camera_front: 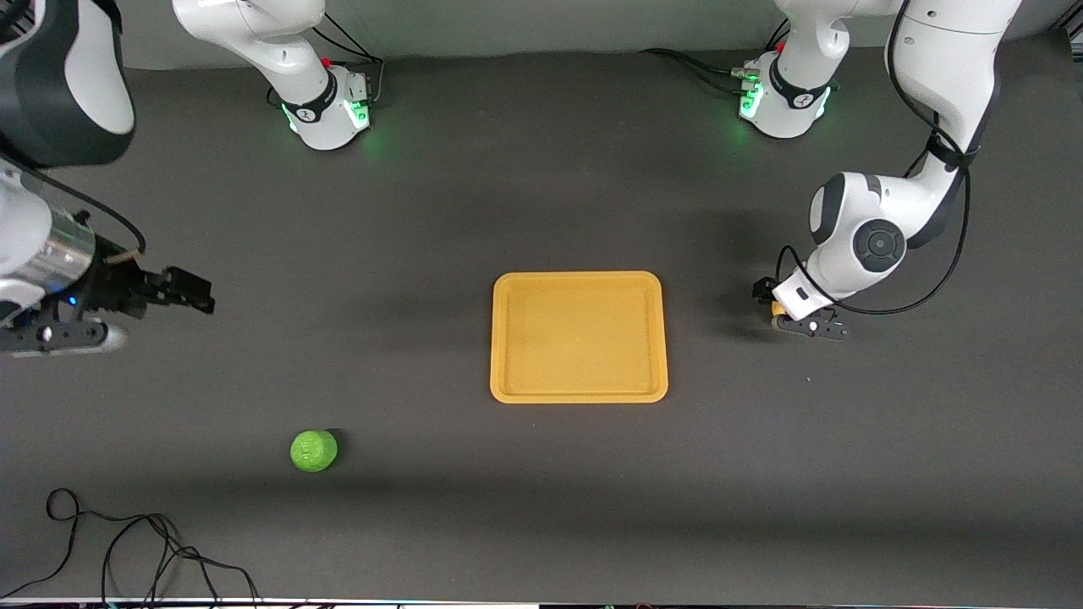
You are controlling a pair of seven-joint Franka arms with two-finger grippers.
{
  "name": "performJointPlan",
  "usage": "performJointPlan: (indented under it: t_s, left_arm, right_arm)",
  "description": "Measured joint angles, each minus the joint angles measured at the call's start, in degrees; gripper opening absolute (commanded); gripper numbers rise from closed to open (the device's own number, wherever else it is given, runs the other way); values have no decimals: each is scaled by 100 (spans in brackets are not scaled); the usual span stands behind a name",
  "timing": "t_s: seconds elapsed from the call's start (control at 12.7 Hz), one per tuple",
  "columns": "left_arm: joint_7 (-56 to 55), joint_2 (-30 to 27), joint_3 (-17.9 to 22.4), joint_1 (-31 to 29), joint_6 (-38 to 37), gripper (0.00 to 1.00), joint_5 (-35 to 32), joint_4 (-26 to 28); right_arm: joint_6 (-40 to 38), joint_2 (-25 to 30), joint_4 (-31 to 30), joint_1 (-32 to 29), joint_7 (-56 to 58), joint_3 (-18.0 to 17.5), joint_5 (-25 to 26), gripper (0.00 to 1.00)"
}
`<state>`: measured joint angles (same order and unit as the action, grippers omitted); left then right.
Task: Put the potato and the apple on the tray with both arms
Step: 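Grasp the potato with the left gripper while the right gripper reaches the apple, then place the potato on the tray while the right gripper grasps the apple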
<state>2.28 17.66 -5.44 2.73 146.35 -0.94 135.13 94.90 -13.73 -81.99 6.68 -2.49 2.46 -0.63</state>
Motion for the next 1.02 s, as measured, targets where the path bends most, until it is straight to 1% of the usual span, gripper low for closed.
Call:
performJointPlan:
  t_s: [0.08,0.24,0.39,0.47,0.63,0.71,0.79,0.87,1.02]
  left_arm:
    - [0,-19,0,1,-1,21,0,-2]
    - [-122,-138,-21,37,-21,22,3,-40]
    - [-877,-295,-225,269,-71,23,15,-289]
    - [-1473,-308,-383,497,-265,22,20,-571]
    - [-2715,-136,-635,1130,-1052,24,25,-1444]
    - [-3158,31,-674,1425,-1415,32,25,-1893]
    - [-3508,226,-683,1670,-1655,32,25,-2265]
    - [-3799,441,-683,1850,-1739,32,23,-2519]
    - [-4127,878,-681,2019,-1657,32,13,-2795]
  right_arm:
    - [2,-325,352,2,0,-5,0,100]
    - [22,-886,966,-20,0,-4,0,100]
    - [24,-1253,1359,-34,0,-4,0,100]
    - [29,-1362,1426,-35,0,-4,0,100]
    - [325,-1602,1449,-35,0,-4,0,100]
    - [602,-1763,1444,-34,0,-6,0,100]
    - [913,-1964,1424,-33,0,-8,-1,100]
    - [1309,-2177,1333,-32,0,-11,-1,100]
    - [2340,-2548,922,-32,0,-18,-1,100]
